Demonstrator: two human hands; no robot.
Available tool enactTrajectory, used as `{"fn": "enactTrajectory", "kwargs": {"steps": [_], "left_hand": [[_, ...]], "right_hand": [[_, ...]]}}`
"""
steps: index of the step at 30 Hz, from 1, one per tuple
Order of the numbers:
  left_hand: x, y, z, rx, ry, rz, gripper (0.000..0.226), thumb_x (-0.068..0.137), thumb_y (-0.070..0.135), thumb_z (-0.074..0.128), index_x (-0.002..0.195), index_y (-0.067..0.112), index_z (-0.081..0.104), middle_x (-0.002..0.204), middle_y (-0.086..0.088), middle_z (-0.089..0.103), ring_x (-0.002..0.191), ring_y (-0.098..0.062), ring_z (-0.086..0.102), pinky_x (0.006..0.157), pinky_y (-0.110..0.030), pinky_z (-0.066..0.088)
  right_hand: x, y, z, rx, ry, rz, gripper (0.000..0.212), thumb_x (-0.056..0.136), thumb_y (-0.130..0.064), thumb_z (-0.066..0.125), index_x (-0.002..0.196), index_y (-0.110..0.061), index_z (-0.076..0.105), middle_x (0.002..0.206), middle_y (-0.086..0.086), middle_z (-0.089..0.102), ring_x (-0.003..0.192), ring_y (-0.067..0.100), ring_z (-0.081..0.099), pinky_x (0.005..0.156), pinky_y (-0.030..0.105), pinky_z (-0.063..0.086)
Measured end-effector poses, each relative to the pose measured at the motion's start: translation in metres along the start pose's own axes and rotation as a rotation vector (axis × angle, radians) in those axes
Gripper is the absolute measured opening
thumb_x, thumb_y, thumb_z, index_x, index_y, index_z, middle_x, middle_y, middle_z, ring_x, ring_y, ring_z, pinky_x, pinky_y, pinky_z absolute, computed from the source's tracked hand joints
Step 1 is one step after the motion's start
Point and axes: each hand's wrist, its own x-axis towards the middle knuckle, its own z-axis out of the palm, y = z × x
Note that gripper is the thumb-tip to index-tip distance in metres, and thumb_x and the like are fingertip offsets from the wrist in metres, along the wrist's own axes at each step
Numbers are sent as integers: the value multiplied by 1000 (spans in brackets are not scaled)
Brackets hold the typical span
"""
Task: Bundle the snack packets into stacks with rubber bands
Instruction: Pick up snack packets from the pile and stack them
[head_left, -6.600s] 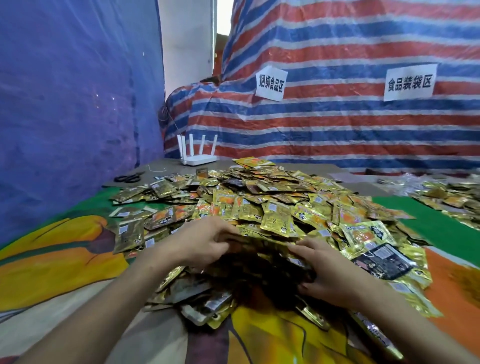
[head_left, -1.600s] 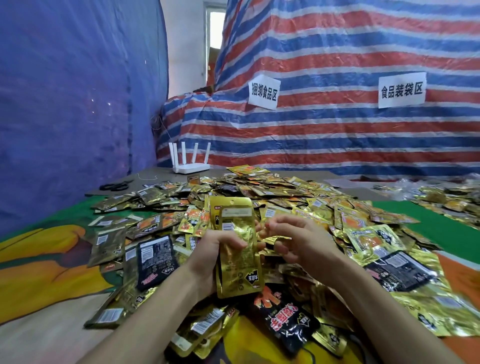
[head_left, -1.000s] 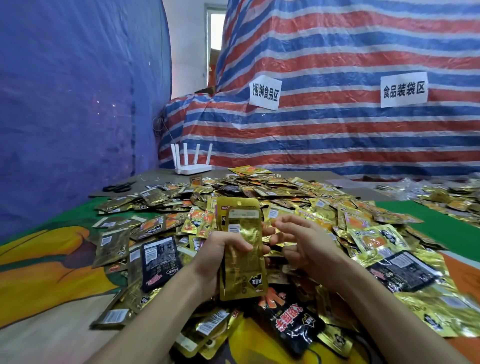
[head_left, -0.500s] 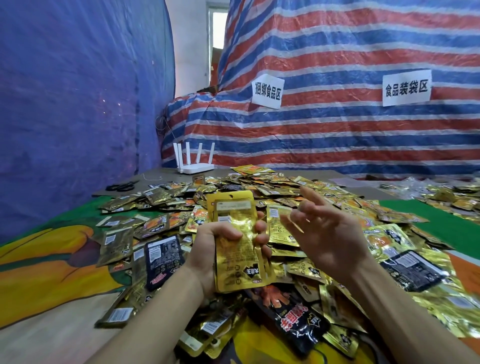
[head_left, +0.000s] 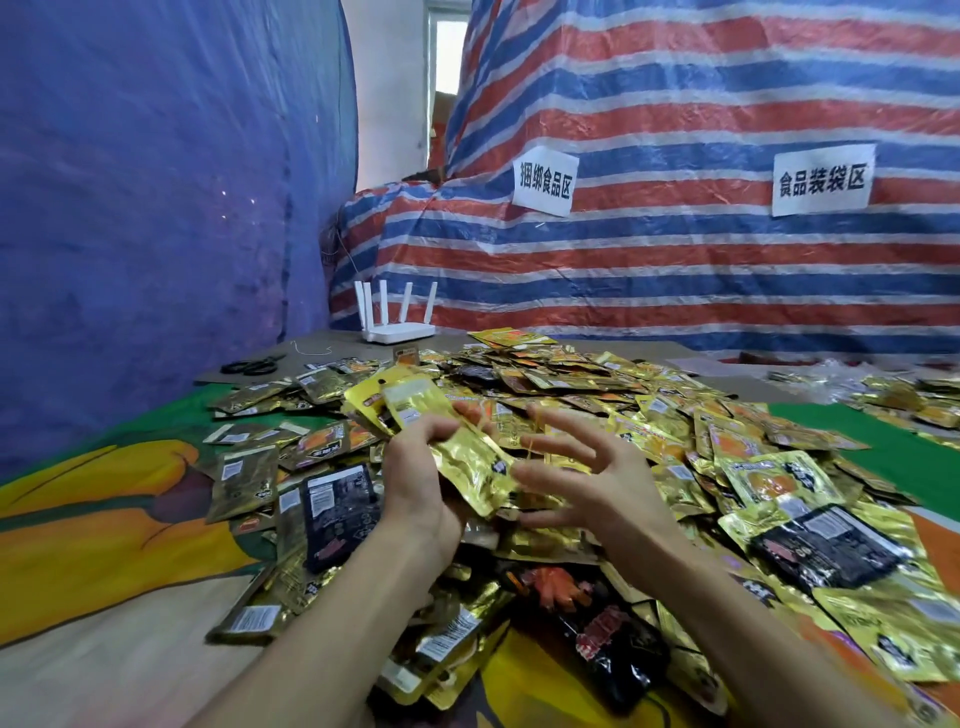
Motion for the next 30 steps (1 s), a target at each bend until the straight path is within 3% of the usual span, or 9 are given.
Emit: {"fn": "enactTrajectory", "kwargs": {"steps": [3, 6, 9, 12, 14, 17, 22, 26, 30], "left_hand": [[1, 0, 2, 26, 12, 35, 20, 89, 12, 48, 84, 7, 67, 85, -13, 68, 79, -28, 66, 86, -47, 54], [-3, -9, 4, 118, 32, 30, 28, 94, 20, 52, 90, 9, 77, 99, -12, 76, 89, -27, 73, 72, -39, 59], [-7, -10, 7, 147, 11, -27, 30, 93, 27, 56, 95, 8, 79, 97, -13, 74, 86, -28, 73, 70, -37, 60], [-7, -6, 8, 120, -23, -37, 30, 90, 28, 55, 86, 11, 80, 94, -13, 73, 79, -27, 73, 66, -37, 60], [-6, -2, 6, 127, -24, 9, 32, 92, 29, 52, 93, 11, 79, 95, -14, 74, 79, -26, 74, 65, -38, 61], [-6, 1, 5, 125, -18, 48, 34, 94, 29, 50, 100, 8, 76, 103, -14, 75, 83, -26, 74, 70, -40, 61], [-2, 1, 5, 73, 10, 108, 31, 97, 23, 49, 87, 12, 77, 99, -12, 74, 84, -26, 72, 68, -37, 60], [-3, 1, 8, 54, 54, 150, 27, 99, 21, 50, 91, 9, 73, 99, -13, 74, 89, -29, 72, 80, -45, 58], [-6, -6, 9, 132, 110, 96, 29, 93, 29, 61, 96, 4, 76, 98, -20, 74, 86, -37, 73, 70, -47, 60]], "right_hand": [[-6, 4, 22, -67, -72, -42, 67, 61, -31, 90, 122, -45, 66, 126, -10, 59, 99, 0, 70, 71, 26, 61], [-7, 8, 31, -227, -75, -148, 94, 51, -50, 89, 138, -43, 53, 132, -31, 52, 110, -24, 51, 82, -3, 41], [-4, 9, 27, -184, -104, -190, 79, 67, -36, 79, 141, -46, 52, 139, -31, 53, 126, -14, 48, 102, 16, 44], [-2, 6, 25, 212, -164, -81, 66, 72, -11, 47, 132, -27, 66, 133, -12, 65, 117, 9, 65, 85, 45, 59], [-1, 4, 25, 361, -181, -23, 64, 73, -7, 38, 127, -16, 70, 128, -4, 69, 112, 19, 69, 78, 49, 60], [-1, 4, 25, 366, -126, -12, 61, 90, 7, 31, 119, -22, 75, 124, -2, 71, 107, 24, 71, 75, 50, 61], [-3, 5, 23, 247, -43, -90, 47, 85, 6, 67, 121, -23, 74, 110, -8, 76, 96, 26, 75, 69, 48, 63], [-8, 2, 25, 259, -32, -91, 60, 71, 1, 81, 125, -24, 71, 105, -14, 76, 96, 22, 75, 68, 43, 63], [-10, 0, 32, 122, 27, -128, 67, 73, 4, 84, 125, -36, 70, 102, -33, 70, 92, -6, 70, 69, 39, 63]]}}
